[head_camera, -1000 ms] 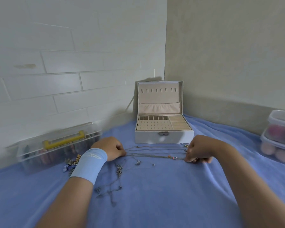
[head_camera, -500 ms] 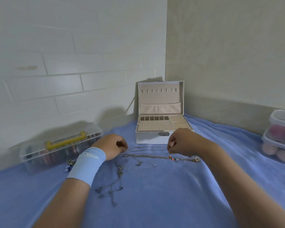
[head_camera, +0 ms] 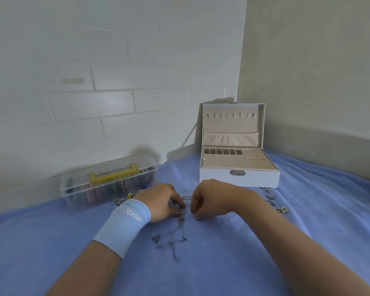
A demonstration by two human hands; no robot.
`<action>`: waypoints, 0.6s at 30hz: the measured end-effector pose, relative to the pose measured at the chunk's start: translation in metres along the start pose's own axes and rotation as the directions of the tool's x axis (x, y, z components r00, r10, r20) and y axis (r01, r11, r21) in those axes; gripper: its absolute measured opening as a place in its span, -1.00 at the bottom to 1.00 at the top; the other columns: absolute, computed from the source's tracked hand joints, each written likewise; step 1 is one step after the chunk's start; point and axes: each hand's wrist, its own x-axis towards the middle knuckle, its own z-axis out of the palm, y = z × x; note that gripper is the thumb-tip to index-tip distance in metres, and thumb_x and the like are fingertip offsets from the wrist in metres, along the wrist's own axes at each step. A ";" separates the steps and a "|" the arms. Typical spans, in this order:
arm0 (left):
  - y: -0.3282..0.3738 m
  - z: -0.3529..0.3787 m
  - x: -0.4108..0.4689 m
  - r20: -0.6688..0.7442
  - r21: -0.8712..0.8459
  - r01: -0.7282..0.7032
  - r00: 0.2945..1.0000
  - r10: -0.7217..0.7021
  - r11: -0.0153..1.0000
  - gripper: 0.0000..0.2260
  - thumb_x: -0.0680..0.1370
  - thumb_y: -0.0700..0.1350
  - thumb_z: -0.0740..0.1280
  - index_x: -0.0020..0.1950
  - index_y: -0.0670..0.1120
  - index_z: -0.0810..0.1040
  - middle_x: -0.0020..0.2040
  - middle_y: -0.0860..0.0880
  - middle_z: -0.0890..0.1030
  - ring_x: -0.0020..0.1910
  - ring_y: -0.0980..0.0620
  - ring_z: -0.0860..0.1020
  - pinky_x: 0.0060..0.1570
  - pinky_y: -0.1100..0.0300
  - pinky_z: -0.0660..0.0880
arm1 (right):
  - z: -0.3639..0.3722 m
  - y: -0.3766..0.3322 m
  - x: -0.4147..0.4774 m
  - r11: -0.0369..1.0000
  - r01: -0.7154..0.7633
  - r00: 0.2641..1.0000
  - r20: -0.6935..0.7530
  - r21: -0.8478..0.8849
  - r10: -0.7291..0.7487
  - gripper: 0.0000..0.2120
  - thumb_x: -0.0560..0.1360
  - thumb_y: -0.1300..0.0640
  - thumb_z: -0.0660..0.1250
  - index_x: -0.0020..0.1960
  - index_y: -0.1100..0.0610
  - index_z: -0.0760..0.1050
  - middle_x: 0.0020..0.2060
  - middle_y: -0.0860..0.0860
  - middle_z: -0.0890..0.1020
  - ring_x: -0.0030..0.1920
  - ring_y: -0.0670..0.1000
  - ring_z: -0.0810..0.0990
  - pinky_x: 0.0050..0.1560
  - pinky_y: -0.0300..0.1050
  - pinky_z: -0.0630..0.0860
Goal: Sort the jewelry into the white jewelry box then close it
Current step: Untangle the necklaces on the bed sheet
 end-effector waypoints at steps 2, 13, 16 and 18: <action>-0.001 -0.003 0.000 0.000 0.038 0.028 1.000 -0.028 0.999 -0.81 0.54 0.10 0.36 0.14 0.21 0.64 0.13 0.16 0.53 0.02 0.11 0.50 0.12 0.14 0.47 | -0.001 0.005 -0.002 1.000 -0.024 1.000 0.009 -0.010 0.024 -0.90 0.40 0.10 0.50 -0.09 -0.04 0.72 -0.23 -0.17 0.69 -0.17 -0.05 0.68 -0.12 -0.15 0.64; -0.015 -0.021 -0.028 0.108 -0.087 0.034 0.994 -0.024 0.996 -0.91 0.51 0.00 0.43 -0.02 0.06 0.69 -0.15 0.19 0.62 -0.11 0.16 0.59 -0.11 0.34 0.47 | 0.000 -0.003 -0.010 0.989 0.082 0.993 -0.099 0.125 -0.069 -0.95 0.47 0.03 0.46 -0.09 -0.06 0.69 -0.17 -0.21 0.69 -0.25 -0.28 0.58 -0.17 -0.32 0.49; -0.016 -0.019 -0.036 0.244 -0.078 0.069 0.969 -0.048 0.995 -0.87 0.41 0.12 0.50 -0.15 0.10 0.70 -0.28 0.19 0.65 -0.24 0.16 0.62 -0.17 0.30 0.51 | 0.009 -0.023 -0.010 0.972 0.185 0.981 -0.086 0.146 -0.174 -0.93 0.49 0.07 0.45 -0.06 -0.05 0.70 -0.14 -0.19 0.70 -0.26 -0.35 0.53 -0.24 -0.44 0.39; -0.016 -0.017 -0.040 0.284 -0.052 0.077 0.957 -0.059 0.996 -0.85 0.37 0.14 0.52 -0.14 0.13 0.71 -0.18 0.17 0.69 -0.15 0.14 0.65 -0.06 0.24 0.58 | 0.016 -0.033 -0.009 0.959 0.232 0.972 -0.062 0.166 -0.225 -0.90 0.48 0.11 0.45 -0.04 -0.05 0.70 -0.15 -0.16 0.68 -0.26 -0.32 0.52 -0.22 -0.44 0.41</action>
